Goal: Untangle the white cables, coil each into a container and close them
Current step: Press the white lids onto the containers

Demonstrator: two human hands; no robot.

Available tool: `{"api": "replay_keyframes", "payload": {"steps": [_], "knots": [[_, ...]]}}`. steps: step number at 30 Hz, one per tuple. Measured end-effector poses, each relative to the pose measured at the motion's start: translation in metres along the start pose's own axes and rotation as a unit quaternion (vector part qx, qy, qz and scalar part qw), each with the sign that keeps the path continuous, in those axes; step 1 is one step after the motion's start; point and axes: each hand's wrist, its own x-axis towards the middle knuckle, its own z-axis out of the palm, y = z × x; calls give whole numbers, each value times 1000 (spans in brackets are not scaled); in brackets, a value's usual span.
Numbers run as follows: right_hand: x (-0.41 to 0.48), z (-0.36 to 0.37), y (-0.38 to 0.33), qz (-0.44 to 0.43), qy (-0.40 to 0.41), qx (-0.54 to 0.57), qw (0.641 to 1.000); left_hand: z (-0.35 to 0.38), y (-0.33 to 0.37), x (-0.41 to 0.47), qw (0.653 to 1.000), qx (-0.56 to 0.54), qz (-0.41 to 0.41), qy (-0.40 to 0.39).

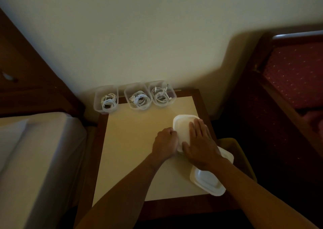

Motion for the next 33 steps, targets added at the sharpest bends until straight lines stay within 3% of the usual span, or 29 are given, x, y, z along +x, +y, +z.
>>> {"api": "replay_keyframes", "payload": {"steps": [5,10,13,15,17,19,24,33], "knots": [[16,-2,-4,-13,-8,-14,1000,0,14,44,995,86,41,35],[27,11,-4,2,-6,-23,1000,15,7,62,996,61,39,55],[28,8,-2,-5,-2,-23,1000,6,-6,61,997,-11,58,45],[30,2,-1,-9,4,-29,1000,-2,-16,55,989,-43,103,96],[27,-1,-9,-10,27,-31,999,-9,-26,44,976,-1,159,150],[21,2,-25,8,27,3,1000,-15,-39,41,960,110,207,152],[32,11,-21,37,9,19,999,-23,-71,52,926,340,162,36],[143,-7,32,21,16,12,1000,-15,-77,55,916,359,173,54]]}}
